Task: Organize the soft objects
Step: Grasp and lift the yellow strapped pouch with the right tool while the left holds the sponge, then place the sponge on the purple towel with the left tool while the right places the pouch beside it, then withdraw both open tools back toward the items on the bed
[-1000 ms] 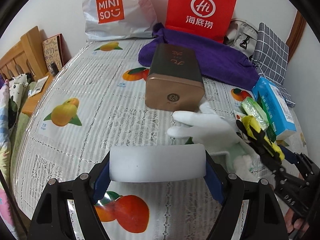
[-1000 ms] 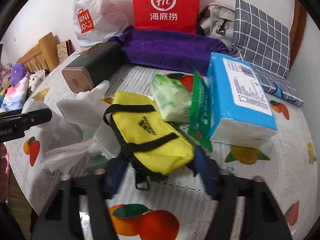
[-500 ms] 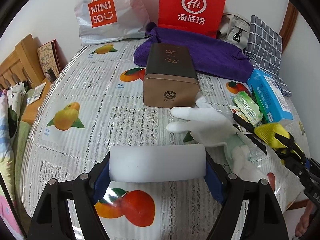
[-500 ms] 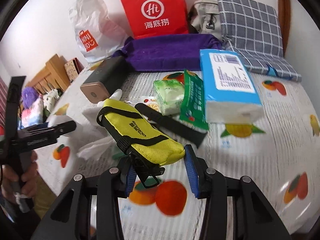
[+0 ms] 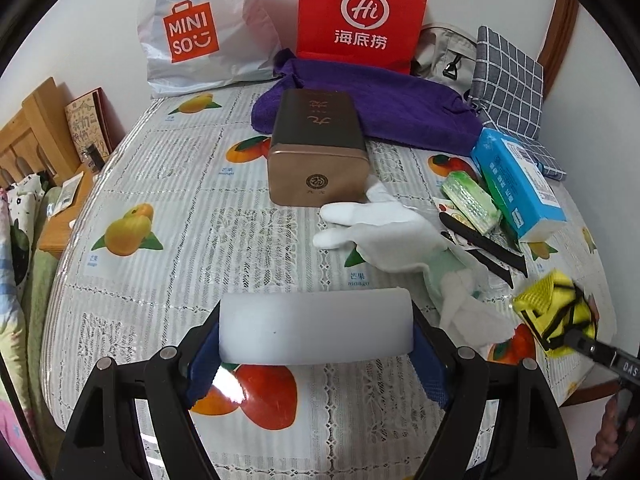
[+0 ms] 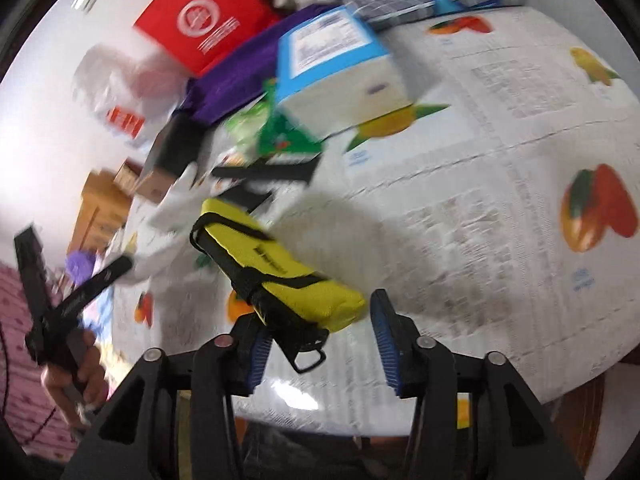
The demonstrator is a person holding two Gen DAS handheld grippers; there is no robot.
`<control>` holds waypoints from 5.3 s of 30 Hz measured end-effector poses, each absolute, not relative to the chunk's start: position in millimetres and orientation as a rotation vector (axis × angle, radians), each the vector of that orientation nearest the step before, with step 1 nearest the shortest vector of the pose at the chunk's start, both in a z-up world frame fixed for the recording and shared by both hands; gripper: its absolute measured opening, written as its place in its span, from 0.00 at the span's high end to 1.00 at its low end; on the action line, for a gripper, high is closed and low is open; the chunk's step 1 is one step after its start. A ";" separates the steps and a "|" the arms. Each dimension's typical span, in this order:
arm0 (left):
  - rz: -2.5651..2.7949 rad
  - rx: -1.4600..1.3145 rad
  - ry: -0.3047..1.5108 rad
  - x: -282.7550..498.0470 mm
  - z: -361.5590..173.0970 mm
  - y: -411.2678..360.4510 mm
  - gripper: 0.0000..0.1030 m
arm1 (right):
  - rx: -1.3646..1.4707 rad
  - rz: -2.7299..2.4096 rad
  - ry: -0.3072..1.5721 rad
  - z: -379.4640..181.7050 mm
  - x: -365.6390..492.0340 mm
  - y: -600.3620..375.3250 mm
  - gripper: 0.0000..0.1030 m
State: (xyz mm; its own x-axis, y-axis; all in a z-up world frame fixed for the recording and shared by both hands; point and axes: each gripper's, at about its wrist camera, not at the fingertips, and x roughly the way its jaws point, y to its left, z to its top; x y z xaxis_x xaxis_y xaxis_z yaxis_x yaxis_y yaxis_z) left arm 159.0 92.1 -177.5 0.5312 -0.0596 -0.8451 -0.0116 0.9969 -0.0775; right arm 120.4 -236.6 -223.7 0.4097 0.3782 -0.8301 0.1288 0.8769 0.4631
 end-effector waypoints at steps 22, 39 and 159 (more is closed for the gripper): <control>0.027 -0.105 1.051 175.8 -187.9 94.3 0.21 | 0.010 0.136 1.054 -242.7 183.2 -206.5 0.13; 0.009 -0.062 0.920 215.4 -124.4 77.3 0.22 | 0.065 0.242 0.949 -168.4 184.6 -220.1 0.34; -0.098 -0.164 0.958 328.9 -101.9 115.3 0.05 | 0.017 0.260 0.988 -147.5 305.1 -181.5 0.49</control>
State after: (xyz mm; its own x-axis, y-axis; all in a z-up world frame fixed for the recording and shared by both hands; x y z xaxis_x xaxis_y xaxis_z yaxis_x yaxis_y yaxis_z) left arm 328.9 115.3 -101.9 0.5723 -0.1557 -0.8051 0.0104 0.9831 -0.1828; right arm 305.1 -181.5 -147.5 0.5222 0.2245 -0.8228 -0.2089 0.9690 0.1318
